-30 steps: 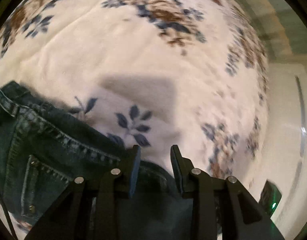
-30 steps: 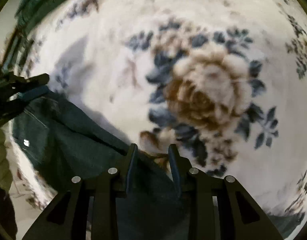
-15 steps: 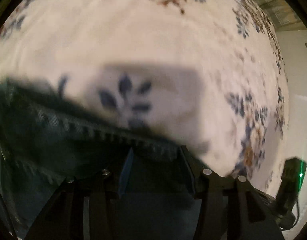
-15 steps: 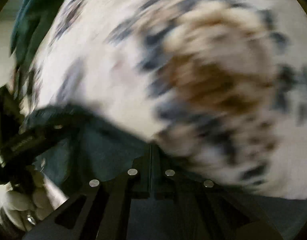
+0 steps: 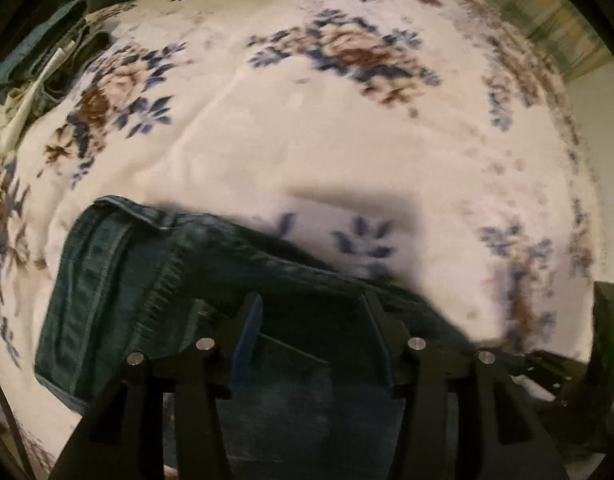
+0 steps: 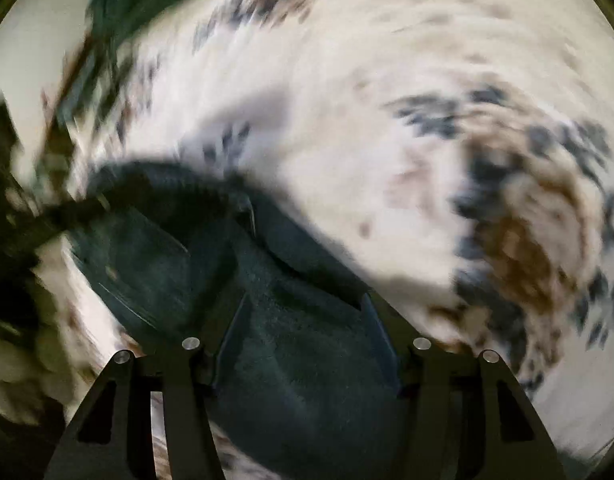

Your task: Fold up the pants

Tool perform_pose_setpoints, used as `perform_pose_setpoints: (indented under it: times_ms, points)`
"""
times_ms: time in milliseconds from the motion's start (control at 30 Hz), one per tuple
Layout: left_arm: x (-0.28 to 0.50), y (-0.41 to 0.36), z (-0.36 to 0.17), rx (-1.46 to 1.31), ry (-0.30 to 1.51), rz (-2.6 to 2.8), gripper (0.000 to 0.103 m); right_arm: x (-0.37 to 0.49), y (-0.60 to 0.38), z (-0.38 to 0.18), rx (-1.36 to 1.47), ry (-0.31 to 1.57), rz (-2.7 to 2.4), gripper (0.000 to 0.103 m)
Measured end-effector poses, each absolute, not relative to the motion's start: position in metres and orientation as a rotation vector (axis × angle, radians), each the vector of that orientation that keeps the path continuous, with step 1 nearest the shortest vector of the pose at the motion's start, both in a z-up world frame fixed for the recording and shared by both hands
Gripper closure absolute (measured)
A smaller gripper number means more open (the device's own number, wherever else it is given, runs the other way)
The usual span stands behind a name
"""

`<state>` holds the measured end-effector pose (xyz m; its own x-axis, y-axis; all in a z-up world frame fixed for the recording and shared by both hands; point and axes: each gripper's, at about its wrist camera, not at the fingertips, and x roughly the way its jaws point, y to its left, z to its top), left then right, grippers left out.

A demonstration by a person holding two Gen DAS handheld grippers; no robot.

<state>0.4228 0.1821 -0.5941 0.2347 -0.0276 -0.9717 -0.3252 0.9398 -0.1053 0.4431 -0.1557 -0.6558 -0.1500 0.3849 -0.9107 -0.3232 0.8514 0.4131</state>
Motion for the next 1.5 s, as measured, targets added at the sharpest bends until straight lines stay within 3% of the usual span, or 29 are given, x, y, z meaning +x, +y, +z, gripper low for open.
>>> perform_pose_setpoints:
  times_ms: [33, 100, 300, 433, 633, 733, 867, 900, 933, 1033, 1200, 1267, 1333, 1367, 1500]
  points:
    - [0.422, 0.188, -0.6, -0.31, 1.327, 0.223, 0.056, 0.442, -0.146, -0.662, -0.022, 1.621, 0.617, 0.054]
    - [0.42, 0.203, -0.612, -0.334, 1.343, 0.223, 0.056, 0.433, -0.139, -0.669, -0.113, 1.628, 0.614, 0.089]
    - [0.422, 0.213, -0.619, -0.394, 1.326, 0.199, 0.056, 0.437, -0.187, -0.657, 0.122, 1.559, 0.441, 0.099]
    - [0.428, 0.207, -0.612, -0.383, 1.343, 0.213, 0.056, 0.446, -0.227, -0.699, 0.423, 1.709, 0.376, 0.095]
    - [0.42, 0.186, -0.572, -0.343, 1.3, 0.155, 0.052, 0.45, -0.255, -0.636, 0.337, 1.574, 0.355, 0.05]
    - [0.416, 0.162, -0.564, -0.27, 1.278, 0.115, 0.052, 0.439, -0.267, -0.62, 0.266, 1.596, 0.361, 0.046]
    - [0.421, 0.132, -0.587, -0.165, 1.309, 0.083, 0.052, 0.424, -0.263, -0.652, 0.031, 1.716, 0.377, 0.049]
    - [0.424, 0.129, -0.597, -0.147, 1.326, 0.086, 0.052, 0.421, -0.264, -0.66, 0.041, 1.726, 0.376, 0.084]
    - [0.424, 0.128, -0.606, -0.133, 1.34, 0.087, 0.052, 0.42, -0.266, -0.662, 0.05, 1.72, 0.356, 0.096]
    - [0.424, 0.137, -0.632, -0.139, 1.394, 0.107, 0.053, 0.426, -0.3, -0.656, 0.254, 1.627, 0.223, 0.1]
    - [0.424, 0.139, -0.624, -0.164, 1.388, 0.102, 0.052, 0.428, -0.333, -0.67, 0.452, 1.666, 0.254, 0.098]
    - [0.425, 0.137, -0.622, -0.156, 1.379, 0.097, 0.052, 0.43, -0.362, -0.65, 0.441, 1.632, 0.218, 0.087]
    - [0.427, 0.136, -0.626, -0.137, 1.389, 0.106, 0.052, 0.432, -0.378, -0.636, 0.316, 1.617, 0.157, 0.051]
    - [0.427, 0.136, -0.63, -0.143, 1.4, 0.112, 0.052, 0.43, -0.386, -0.634, 0.254, 1.631, 0.13, 0.047]
    - [0.429, 0.134, -0.632, -0.126, 1.395, 0.123, 0.052, 0.421, -0.382, -0.656, 0.275, 1.77, 0.189, 0.047]
